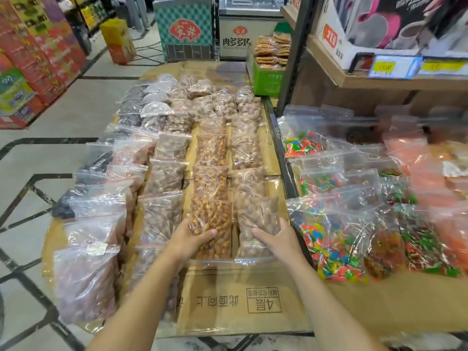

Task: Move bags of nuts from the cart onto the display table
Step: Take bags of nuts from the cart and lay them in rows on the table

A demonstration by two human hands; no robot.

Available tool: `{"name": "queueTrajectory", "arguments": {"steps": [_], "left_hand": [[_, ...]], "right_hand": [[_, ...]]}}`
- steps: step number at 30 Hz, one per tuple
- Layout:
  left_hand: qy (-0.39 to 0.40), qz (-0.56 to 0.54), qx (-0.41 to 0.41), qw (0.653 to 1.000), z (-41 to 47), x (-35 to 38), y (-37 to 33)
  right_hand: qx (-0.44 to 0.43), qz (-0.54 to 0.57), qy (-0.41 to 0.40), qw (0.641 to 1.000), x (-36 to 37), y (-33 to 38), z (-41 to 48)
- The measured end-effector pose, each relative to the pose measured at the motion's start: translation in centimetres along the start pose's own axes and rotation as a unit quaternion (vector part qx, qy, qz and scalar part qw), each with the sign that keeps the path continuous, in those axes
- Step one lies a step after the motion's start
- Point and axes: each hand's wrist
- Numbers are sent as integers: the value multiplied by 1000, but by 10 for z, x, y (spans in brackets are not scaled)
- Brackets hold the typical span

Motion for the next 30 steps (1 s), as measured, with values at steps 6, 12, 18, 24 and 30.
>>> {"name": "queueTrajectory", "arguments": {"steps": [6, 12, 18, 24, 30], "left_hand": [[-2, 10, -50, 999, 18, 6, 25], [5, 27, -65, 998, 36, 7, 45], [-29, 98, -109, 989, 32, 20, 34], [-48, 189, -91, 977, 30, 28, 33], [-82, 251, -38, 964, 24, 29, 26]], "right_hand": [[28, 11, 6, 1000, 12, -18, 11], [59, -15, 11, 998, 17, -28, 19], [58, -50, 7, 997, 22, -31, 23], [64, -113, -2, 992, 23, -24, 18], [52, -212, -8, 976, 20, -16, 16]]}}
Point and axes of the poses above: each hand's wrist, its own z-axis towards the middle knuckle, its own x-axis out of the palm, y = z × x
